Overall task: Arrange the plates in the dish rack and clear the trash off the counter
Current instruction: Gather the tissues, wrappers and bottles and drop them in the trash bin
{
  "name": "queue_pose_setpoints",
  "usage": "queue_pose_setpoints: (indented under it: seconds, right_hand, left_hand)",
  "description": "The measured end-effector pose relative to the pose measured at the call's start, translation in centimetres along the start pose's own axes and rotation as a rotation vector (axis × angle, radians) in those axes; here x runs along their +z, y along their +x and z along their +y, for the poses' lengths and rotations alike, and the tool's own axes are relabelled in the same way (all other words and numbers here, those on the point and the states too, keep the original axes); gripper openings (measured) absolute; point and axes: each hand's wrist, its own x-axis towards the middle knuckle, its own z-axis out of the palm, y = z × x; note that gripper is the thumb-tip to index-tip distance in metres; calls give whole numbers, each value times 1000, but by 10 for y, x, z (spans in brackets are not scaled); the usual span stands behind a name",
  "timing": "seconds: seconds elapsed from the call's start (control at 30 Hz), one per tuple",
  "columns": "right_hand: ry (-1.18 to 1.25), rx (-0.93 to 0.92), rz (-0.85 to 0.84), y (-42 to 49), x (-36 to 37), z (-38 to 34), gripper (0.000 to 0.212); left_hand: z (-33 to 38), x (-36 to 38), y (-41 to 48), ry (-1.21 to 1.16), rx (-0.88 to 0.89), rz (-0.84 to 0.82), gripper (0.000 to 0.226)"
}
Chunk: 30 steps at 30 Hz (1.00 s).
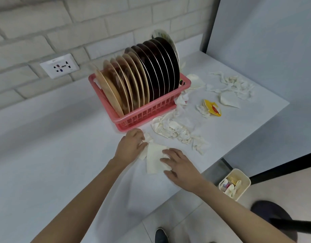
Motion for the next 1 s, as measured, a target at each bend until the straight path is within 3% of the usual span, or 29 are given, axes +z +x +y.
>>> queue_pose_setpoints:
  seconds: [0.17, 0.4, 0.5, 0.6, 0.67, 0.8, 0.9, 1.0]
  right_hand:
    - [150, 49, 85, 1, -11, 3, 18]
    - [257, 257, 35, -1, -15, -1, 54]
    - [171, 286, 1, -7, -18, -3, 50]
    - [-86, 206, 21, -14, -19, -4, 39]
    - [-120, 206, 14, -16, -21, -3, 40]
    - [128, 379, -119, -10, -31, -5, 57]
    - [264, 429, -176, -12, -37, 1, 50]
    - [353, 422, -225, -23, -41, 8, 46]
  left_hand:
    - [-7, -3, 5, -29, -65, -18, 21]
    - [-5, -11, -2, -209, -172, -62, 21]
    - [1, -15, -11, -267, -200, -73, 18]
    - [8, -12, -24, -328, -264, -114, 19]
    - [9, -11, -31, -382, -334, -178, 38]
    - [15, -16, -39, -370, -468, -236, 72]
    - [37, -10, -47, -368, -513, -254, 66]
    - [61, -6, -54, -328, -565, -212, 44]
